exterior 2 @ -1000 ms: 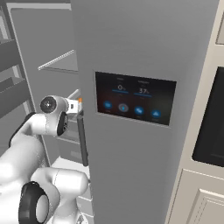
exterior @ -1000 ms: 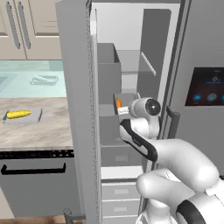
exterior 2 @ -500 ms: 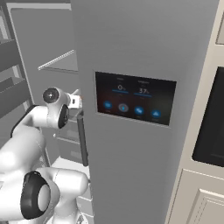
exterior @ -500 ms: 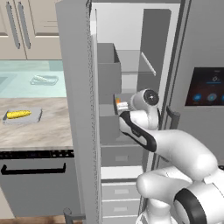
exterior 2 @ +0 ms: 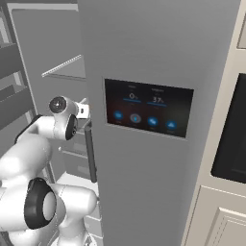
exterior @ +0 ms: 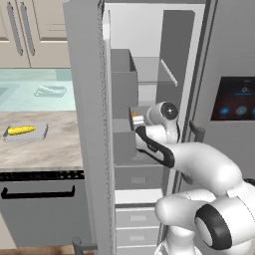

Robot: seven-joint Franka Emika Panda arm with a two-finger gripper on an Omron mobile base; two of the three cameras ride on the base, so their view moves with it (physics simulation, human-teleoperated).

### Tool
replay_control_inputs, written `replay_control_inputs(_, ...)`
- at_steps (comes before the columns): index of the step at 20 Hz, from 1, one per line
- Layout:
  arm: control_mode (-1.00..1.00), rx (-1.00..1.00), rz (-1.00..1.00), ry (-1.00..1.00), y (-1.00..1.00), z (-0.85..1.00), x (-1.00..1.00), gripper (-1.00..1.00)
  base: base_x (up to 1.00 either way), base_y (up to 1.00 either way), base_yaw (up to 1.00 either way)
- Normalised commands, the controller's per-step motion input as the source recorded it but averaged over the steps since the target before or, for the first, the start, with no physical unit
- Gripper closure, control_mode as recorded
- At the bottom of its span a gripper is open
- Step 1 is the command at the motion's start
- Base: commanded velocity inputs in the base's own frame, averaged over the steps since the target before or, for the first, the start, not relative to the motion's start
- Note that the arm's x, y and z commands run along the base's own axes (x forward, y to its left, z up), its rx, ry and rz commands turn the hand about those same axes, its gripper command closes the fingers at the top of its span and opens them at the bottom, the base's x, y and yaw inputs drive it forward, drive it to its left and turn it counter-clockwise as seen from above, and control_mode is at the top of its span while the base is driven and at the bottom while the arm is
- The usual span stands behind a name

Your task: Take the carrot and corn out of the freezer and place them in the tupperware container on the counter. Then put the tupperware containing the vegetables back in the freezer.

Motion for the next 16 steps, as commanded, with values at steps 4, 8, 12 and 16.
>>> replay_control_inputs(4, -1.00, 0.00, 0.00, -0.03, 0.00, -0.20, 0.14, -1.00, 0.00, 0.00, 0.00)
replay_control_inputs(8, -1.00, 0.05, 0.00, 0.07, 0.00, 0.18, 0.11, -1.00, 0.00, 0.00, 0.00)
replay_control_inputs(12, -1.00, 0.05, 0.00, 0.18, 0.00, 0.31, 0.18, -1.00, 0.00, 0.00, 0.00)
replay_control_inputs(16, -1.00, 0.01, 0.00, 0.11, 0.00, 0.01, 0.24, -1.00, 0.00, 0.00, 0.00)
